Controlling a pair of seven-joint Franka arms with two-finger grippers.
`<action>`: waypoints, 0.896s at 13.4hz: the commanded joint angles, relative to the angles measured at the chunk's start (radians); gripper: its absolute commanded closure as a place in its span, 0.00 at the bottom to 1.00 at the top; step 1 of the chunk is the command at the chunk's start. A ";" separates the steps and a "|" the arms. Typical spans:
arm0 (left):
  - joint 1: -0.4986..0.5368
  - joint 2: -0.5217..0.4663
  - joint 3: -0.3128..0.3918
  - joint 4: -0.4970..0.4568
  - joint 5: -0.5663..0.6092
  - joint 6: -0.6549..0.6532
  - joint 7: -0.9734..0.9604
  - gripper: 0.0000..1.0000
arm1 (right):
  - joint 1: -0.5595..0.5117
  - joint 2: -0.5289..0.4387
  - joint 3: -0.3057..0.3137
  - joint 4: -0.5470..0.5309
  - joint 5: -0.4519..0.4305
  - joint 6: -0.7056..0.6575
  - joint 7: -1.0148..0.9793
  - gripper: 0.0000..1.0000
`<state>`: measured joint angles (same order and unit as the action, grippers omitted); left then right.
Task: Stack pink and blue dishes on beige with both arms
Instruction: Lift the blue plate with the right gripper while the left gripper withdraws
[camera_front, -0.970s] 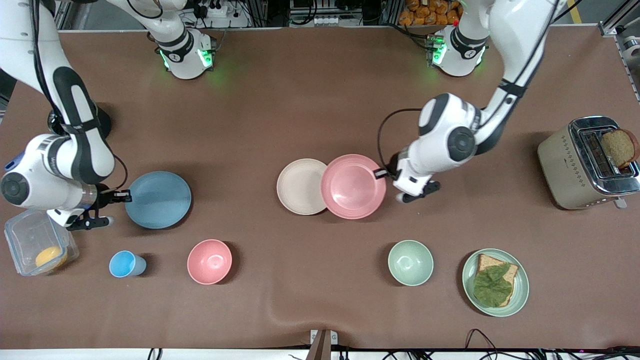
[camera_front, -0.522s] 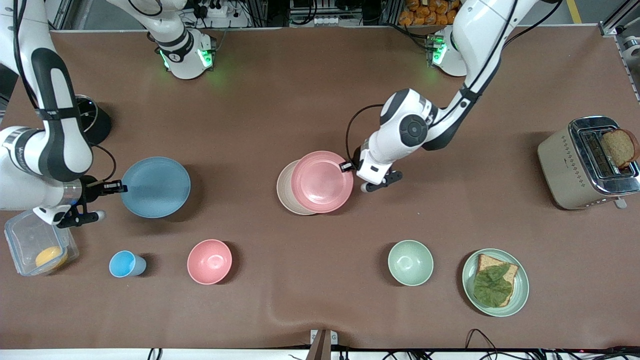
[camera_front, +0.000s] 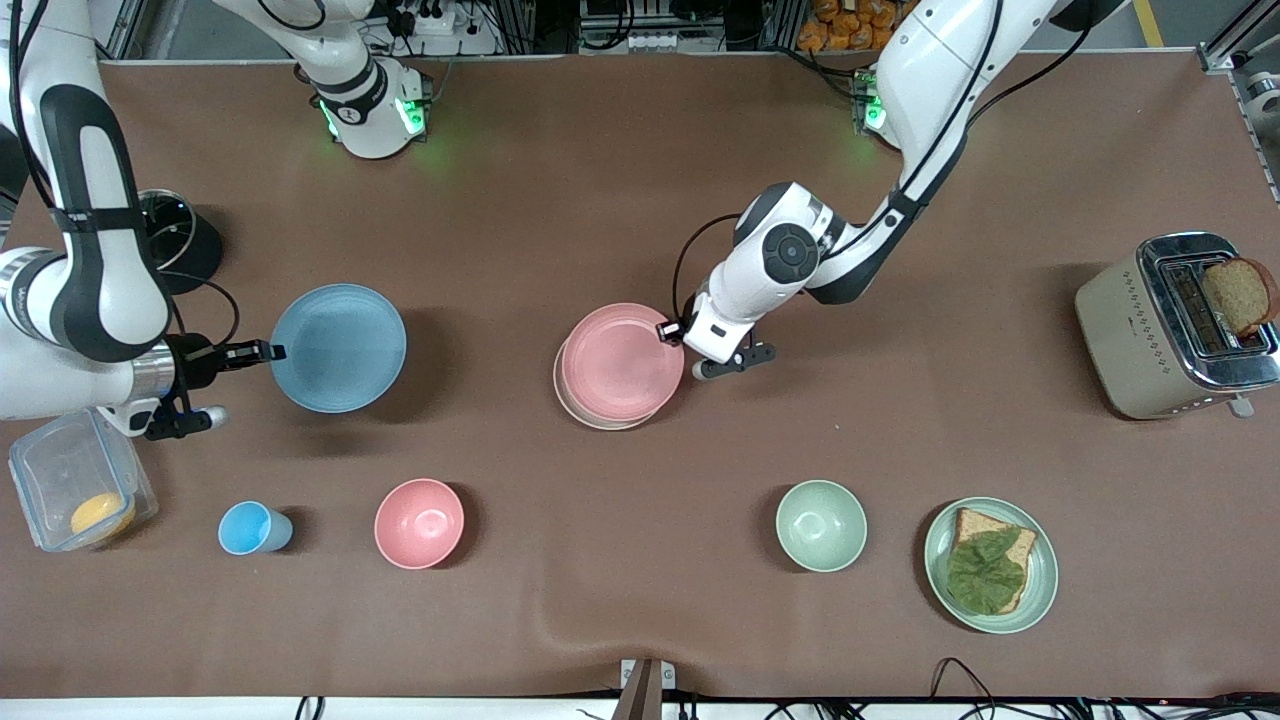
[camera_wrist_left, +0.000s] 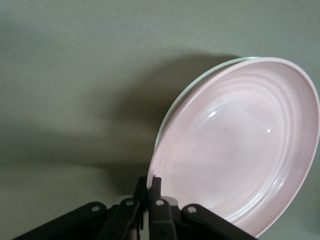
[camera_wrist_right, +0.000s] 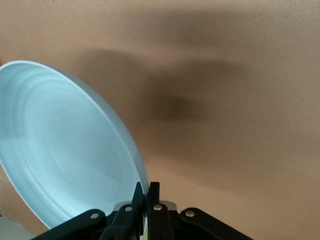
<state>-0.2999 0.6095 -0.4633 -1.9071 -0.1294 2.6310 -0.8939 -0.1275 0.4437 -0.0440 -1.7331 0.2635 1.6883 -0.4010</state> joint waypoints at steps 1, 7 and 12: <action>-0.083 0.050 0.067 0.083 0.030 0.009 -0.025 1.00 | 0.006 -0.005 0.000 -0.005 0.042 -0.012 -0.002 1.00; -0.127 0.065 0.117 0.118 0.027 0.007 -0.057 0.00 | 0.014 -0.003 0.000 -0.006 0.075 -0.015 0.004 1.00; -0.053 -0.080 0.121 0.115 0.051 -0.095 -0.050 0.00 | 0.169 -0.007 0.000 -0.008 0.138 0.004 0.177 1.00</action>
<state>-0.3989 0.6324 -0.3457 -1.7751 -0.1253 2.6203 -0.9175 -0.0201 0.4472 -0.0375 -1.7368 0.3612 1.6862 -0.2909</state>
